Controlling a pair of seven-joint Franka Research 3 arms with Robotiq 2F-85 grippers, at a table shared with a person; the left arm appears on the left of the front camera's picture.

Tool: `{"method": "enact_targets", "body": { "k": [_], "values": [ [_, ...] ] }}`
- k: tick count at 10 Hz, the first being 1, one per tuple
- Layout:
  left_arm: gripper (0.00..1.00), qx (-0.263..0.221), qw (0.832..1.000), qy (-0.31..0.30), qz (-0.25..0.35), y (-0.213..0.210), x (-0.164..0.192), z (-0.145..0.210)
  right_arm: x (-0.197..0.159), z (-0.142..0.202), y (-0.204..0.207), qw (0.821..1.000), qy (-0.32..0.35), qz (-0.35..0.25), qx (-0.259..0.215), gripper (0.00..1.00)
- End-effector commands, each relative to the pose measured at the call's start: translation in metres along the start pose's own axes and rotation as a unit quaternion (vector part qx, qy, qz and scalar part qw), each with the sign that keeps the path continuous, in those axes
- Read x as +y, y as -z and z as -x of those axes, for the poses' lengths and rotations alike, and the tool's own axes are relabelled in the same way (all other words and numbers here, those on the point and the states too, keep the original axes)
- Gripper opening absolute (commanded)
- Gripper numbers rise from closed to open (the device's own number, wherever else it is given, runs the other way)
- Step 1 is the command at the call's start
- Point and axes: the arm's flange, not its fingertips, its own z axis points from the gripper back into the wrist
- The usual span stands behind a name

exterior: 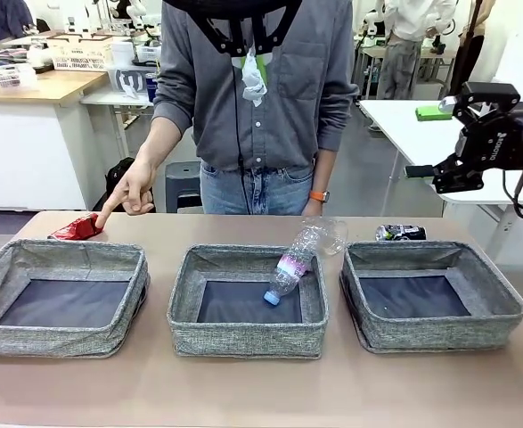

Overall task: Sort the waste into the appropriate baskets.
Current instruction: Place the picked waste into the Fabric basket indicated by the person.

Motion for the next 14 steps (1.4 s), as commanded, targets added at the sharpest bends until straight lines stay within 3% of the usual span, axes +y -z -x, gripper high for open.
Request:
{"method": "enact_targets", "body": {
  "k": [1,4,5,7,8,10,11,13,14],
  "values": [
    [0.11,-0.007,1.0,0.009,-0.011,-0.001,0.002,0.003,0.003,-0.002,0.002,1.0,0.005,-0.01,-0.004,1.0],
    [0.11,0.0,1.0,0.0,0.0,0.0,0.0,0.0,0.003,-0.002,0.002,1.0,0.005,-0.01,-0.004,1.0],
    [0.11,-0.023,1.0,0.012,0.0,0.025,0.027,0.0,0.003,-0.002,0.002,1.0,0.005,-0.01,-0.004,1.0],
    [0.11,-0.042,0.994,-0.098,-0.014,0.096,0.115,0.022,0.003,-0.002,0.002,1.0,0.005,-0.01,-0.004,1.0],
    [0.11,-0.067,0.979,-0.187,-0.037,0.125,0.159,0.039,0.003,-0.002,0.002,1.0,0.005,-0.01,-0.004,1.0],
    [0.11,-0.096,0.951,-0.29,-0.046,0.163,0.238,0.069,0.003,-0.002,0.002,1.0,0.005,-0.01,-0.004,1.0],
    [0.11,-0.087,0.938,-0.333,-0.037,0.184,0.274,0.074,0.003,-0.002,0.002,1.0,0.005,-0.01,-0.004,1.0],
    [0.11,-0.071,0.92,-0.384,-0.023,0.22,0.316,0.074,0.003,-0.002,0.002,1.0,0.005,-0.01,-0.004,1.0],
    [0.11,-0.061,0.908,-0.411,-0.051,0.236,0.333,0.073,0.003,-0.002,0.002,1.0,0.005,-0.01,-0.004,1.0]
  ]
}}
